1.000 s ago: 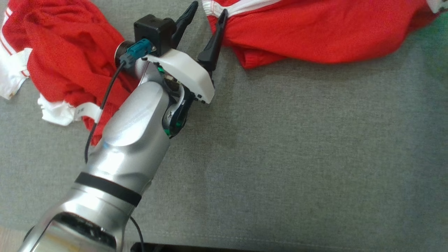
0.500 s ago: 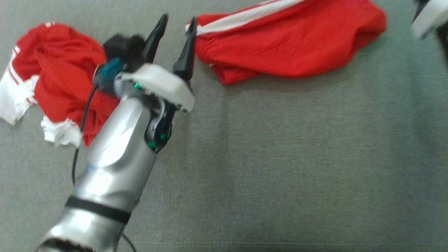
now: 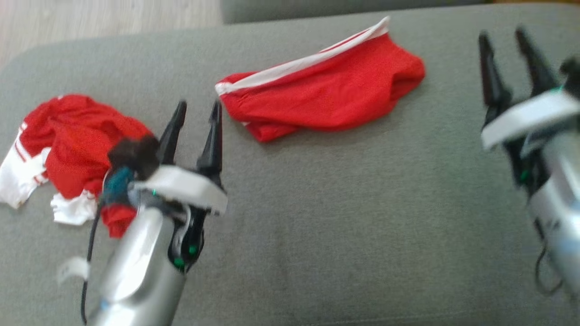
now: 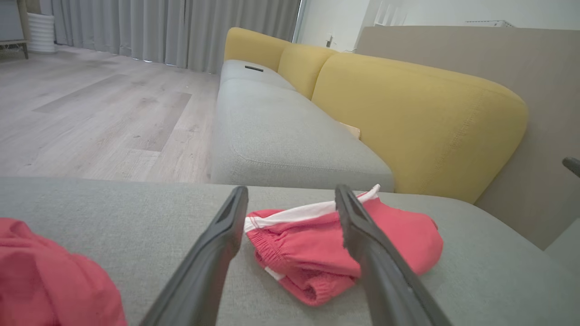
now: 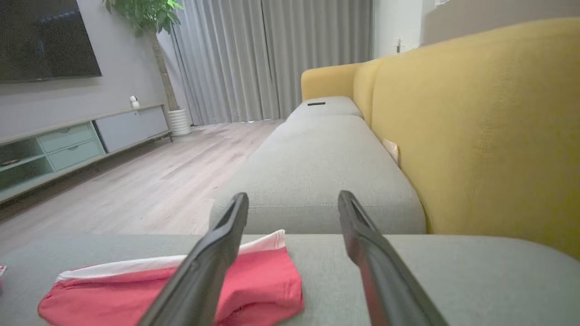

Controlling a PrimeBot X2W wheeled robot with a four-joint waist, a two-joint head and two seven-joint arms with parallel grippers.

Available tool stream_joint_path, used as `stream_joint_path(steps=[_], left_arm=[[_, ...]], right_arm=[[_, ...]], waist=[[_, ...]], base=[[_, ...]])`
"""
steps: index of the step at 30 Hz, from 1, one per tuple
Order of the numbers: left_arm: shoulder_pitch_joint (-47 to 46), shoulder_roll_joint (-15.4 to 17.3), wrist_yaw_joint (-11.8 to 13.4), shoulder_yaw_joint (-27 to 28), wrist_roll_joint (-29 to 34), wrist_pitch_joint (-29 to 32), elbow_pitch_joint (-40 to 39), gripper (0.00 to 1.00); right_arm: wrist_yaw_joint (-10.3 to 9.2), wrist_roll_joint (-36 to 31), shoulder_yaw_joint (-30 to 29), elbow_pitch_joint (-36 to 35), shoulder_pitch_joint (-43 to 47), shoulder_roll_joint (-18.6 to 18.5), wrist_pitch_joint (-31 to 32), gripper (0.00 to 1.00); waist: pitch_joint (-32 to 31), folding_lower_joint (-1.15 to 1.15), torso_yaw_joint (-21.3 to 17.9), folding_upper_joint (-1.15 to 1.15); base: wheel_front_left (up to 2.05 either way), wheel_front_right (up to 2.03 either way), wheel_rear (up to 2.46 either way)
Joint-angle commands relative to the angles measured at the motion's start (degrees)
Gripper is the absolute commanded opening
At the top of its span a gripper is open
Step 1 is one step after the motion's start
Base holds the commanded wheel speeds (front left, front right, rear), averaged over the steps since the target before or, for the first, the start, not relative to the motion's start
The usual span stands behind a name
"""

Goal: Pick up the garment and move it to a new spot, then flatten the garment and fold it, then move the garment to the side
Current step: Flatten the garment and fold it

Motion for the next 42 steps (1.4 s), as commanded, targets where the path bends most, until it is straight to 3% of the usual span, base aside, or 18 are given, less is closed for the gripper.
stream_joint_path(steps=[1, 7, 19, 32, 38, 42], left_arm=[[-0.1, 1.2, 0.2, 2.8, 1.3, -0.7, -2.9, 1.0], [7.7, 0.0, -0.1, 5.7, 4.4, -0.7, -7.1, 1.0], [15.9, -1.9, -2.5, 10.7, 7.0, -0.7, -11.4, 1.0], [13.8, -2.0, -1.7, 6.7, 5.3, -0.7, -12.3, 1.0], [11.9, -2.0, -1.2, 4.4, 4.0, -0.7, -12.6, 1.0], [10.7, -2.0, -0.7, 3.0, 2.9, -0.7, -12.8, 1.0]], right_arm=[[-0.06, -1.4, -1.6, -2.9, 2.2, 1.0, -0.6, 1.0], [-0.06, -8.1, -11.6, -9.7, 13.9, 7.7, -0.6, 1.0], [-0.06, -16.4, -20.5, -19.1, 26.5, 16.7, 0.9, 1.0], [-0.06, -19.4, -22.1, -25.2, 25.6, 17.8, 6.0, 1.0], [-0.06, -19.3, -23.1, -23.1, 20.0, 16.5, 10.0, 1.0], [-0.06, -17.7, -27.6, -19.2, 15.4, 16.7, 13.7, 1.0]], waist=[[-1.8, 0.0, -1.5, 0.0], [-3.4, 0.0, -3.0, 0.0], [-4.5, 0.0, -3.5, 0.0], [-0.4, 0.0, 0.1, 0.0], [3.2, 0.0, 4.5, 0.0], [5.3, 0.0, 7.7, 0.0]], base=[[0.0, 0.0, 0.0], [0.0, 0.0, 0.0], [0.0, 0.0, 0.0], [0.0, 0.0, 0.0], [0.0, 0.0, 0.0], [0.0, 0.0, 0.0]])
